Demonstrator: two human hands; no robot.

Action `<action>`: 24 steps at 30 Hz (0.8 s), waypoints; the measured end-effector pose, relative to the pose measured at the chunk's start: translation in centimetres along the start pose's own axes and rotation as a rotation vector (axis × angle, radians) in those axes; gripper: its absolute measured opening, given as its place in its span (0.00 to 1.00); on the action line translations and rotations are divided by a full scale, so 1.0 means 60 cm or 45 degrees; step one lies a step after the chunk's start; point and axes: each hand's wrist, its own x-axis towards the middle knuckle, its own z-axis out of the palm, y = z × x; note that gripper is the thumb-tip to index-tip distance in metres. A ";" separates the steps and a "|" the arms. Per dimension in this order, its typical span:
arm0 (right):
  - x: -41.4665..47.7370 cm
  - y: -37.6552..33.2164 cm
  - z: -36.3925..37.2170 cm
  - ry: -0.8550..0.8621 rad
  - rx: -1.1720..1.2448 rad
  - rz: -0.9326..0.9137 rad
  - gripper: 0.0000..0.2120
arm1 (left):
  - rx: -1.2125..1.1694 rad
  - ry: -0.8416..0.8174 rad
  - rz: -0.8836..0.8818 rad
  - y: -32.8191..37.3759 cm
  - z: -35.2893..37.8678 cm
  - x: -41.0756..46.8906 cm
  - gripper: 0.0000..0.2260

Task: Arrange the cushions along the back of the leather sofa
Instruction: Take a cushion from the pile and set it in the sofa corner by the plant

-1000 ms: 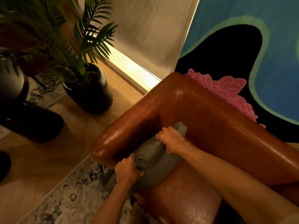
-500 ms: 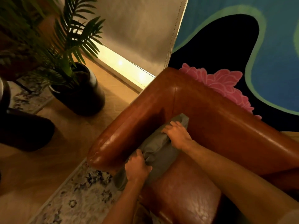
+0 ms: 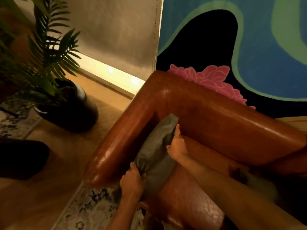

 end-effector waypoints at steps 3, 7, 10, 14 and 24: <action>0.012 0.004 -0.005 -0.003 0.044 0.044 0.55 | 0.047 0.003 -0.009 -0.005 0.002 0.006 0.26; 0.030 0.014 -0.013 -0.016 0.153 0.109 0.58 | 0.135 0.028 0.012 -0.006 -0.001 0.009 0.29; 0.042 0.021 -0.011 -0.118 0.186 0.089 0.55 | 0.093 -0.002 -0.022 -0.017 0.002 0.000 0.27; 0.041 0.000 -0.003 -0.218 0.162 0.099 0.55 | 0.076 0.040 0.023 -0.046 0.005 0.001 0.23; 0.056 -0.025 -0.051 0.007 0.423 0.304 0.43 | 0.132 0.164 0.274 -0.036 0.039 -0.030 0.18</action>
